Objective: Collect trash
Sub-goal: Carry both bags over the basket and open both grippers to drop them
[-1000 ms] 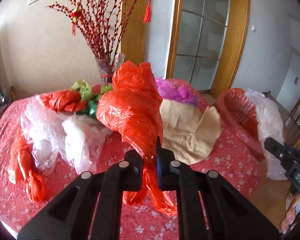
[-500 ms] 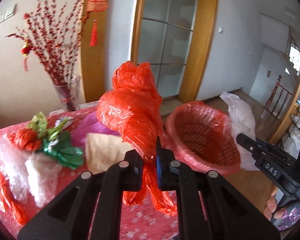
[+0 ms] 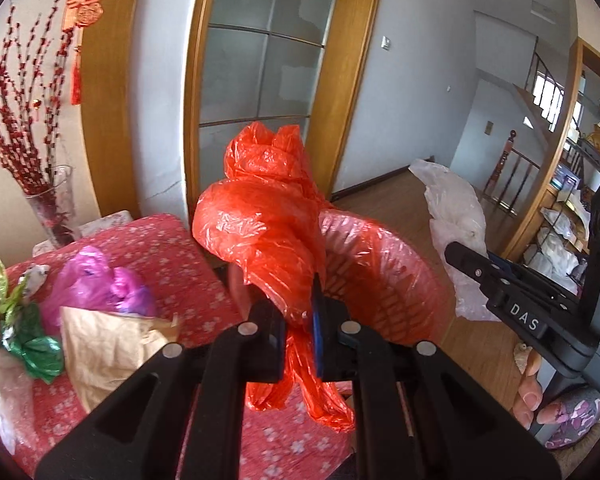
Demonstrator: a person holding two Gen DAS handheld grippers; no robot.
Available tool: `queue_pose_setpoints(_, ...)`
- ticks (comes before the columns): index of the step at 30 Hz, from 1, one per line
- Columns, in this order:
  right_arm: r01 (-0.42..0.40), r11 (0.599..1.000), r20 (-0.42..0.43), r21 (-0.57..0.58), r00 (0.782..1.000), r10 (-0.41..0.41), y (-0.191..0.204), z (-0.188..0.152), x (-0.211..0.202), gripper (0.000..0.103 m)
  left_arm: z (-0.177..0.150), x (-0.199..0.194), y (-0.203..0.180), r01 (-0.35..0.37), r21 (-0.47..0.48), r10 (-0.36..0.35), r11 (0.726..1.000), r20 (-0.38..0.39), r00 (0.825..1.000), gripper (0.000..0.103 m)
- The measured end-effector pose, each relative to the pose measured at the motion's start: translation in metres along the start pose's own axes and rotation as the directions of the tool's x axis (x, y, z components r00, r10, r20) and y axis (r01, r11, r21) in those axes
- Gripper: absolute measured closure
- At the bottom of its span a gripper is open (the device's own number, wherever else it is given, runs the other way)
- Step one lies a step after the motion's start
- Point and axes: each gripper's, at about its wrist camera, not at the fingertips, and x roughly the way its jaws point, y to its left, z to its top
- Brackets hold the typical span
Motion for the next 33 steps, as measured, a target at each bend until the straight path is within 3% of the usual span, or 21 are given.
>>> queue_pose_setpoints(13, 0.017, 1.000, -0.001, 0.024, 1.000, -0.017, -0.021, 0.011, 0.021, 0.075, 0.016, 0.045, -0.010, 0.090, 0.009, -0.090, 0.996, -0.035, 0.995, 0.090)
queue_pose_setpoints(14, 0.021, 0.999, 0.002, 0.028, 1.000, -0.021, -0.023, 0.012, 0.022, 0.074, 0.016, 0.049, -0.009, 0.094, 0.006, -0.094, 0.996, -0.042, 0.995, 0.088)
queue_pose_setpoints(16, 0.022, 0.999, 0.004, 0.032, 1.000, -0.022, -0.025, 0.010, 0.025, 0.063, 0.015, 0.058, -0.008, 0.100, -0.007, -0.101, 0.995, -0.056, 0.993, 0.079)
queue_pose_setpoints(17, 0.023, 0.999, 0.002, 0.034, 1.000, -0.023, -0.025, 0.010, 0.027, 0.060, 0.014, 0.063, -0.006, 0.099, -0.019, -0.100, 0.995, -0.066, 0.993, 0.069)
queue_pose_setpoints(19, 0.024, 0.999, -0.006, 0.039, 1.000, -0.024, -0.028, 0.009, 0.031, 0.053, 0.009, 0.069, -0.002, 0.086, -0.037, -0.088, 0.996, -0.081, 0.993, 0.064)
queue_pose_setpoints(26, 0.041, 0.997, -0.040, 0.070, 0.998, -0.038, -0.038, -0.005, 0.033, 0.051, -0.006, 0.056, 0.015, -0.008, -0.034, 0.005, 0.999, -0.078, 0.997, 0.058)
queue_pose_setpoints(33, 0.026, 0.999, -0.043, 0.021, 0.999, -0.025, -0.016, -0.006, 0.026, 0.051, -0.020, 0.015, 0.039, -0.130, -0.014, 0.130, 0.991, -0.022, 0.991, 0.053)
